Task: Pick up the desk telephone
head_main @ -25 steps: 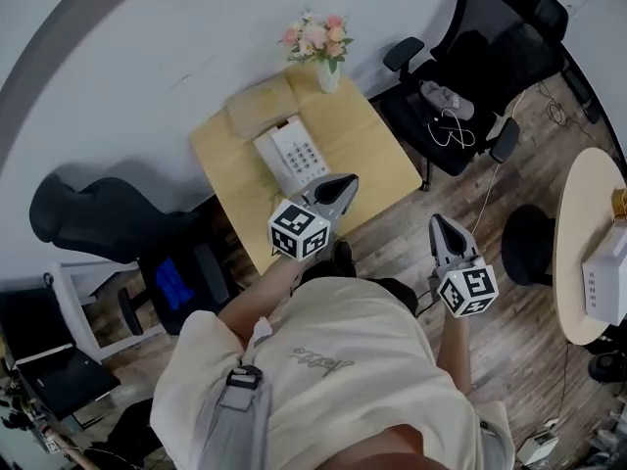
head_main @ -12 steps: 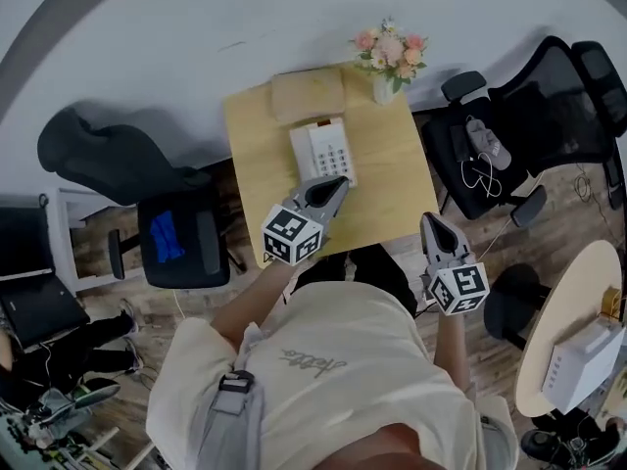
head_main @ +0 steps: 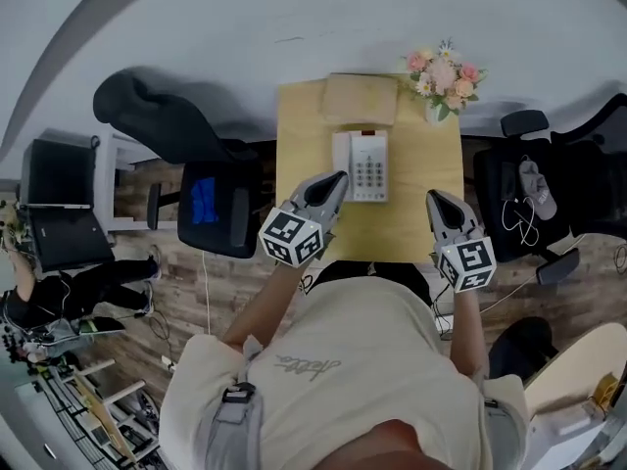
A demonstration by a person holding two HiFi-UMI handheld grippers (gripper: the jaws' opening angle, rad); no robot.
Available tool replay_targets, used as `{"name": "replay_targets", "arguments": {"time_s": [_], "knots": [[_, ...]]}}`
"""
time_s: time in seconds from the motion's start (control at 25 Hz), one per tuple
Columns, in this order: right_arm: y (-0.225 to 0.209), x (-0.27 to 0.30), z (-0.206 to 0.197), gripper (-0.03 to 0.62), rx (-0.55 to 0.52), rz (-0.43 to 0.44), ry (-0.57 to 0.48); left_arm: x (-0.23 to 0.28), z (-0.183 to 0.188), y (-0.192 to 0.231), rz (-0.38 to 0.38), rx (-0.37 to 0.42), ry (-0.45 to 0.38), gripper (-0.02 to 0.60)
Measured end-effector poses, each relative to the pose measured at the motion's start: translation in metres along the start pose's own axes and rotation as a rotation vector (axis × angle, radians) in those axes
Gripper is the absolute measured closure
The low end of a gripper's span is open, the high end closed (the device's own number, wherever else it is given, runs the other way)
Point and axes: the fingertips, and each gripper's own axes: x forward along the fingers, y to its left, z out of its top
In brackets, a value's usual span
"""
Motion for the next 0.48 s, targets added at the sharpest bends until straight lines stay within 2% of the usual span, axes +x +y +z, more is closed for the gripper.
{"name": "replay_targets", "arguments": {"time_s": [0.24, 0.48], "knots": [[-0.015, 0.029, -0.014, 0.594, 0.035, 0.065, 0.017, -0.008, 0.0, 0.015, 0.111, -0.047, -0.012, 0.565], [-0.016, 0.055, -0.017, 0.593, 0.022, 0.102, 0.037, -0.014, -0.018, 0.024, 0.142, -0.096, 0.007, 0.563]]}}
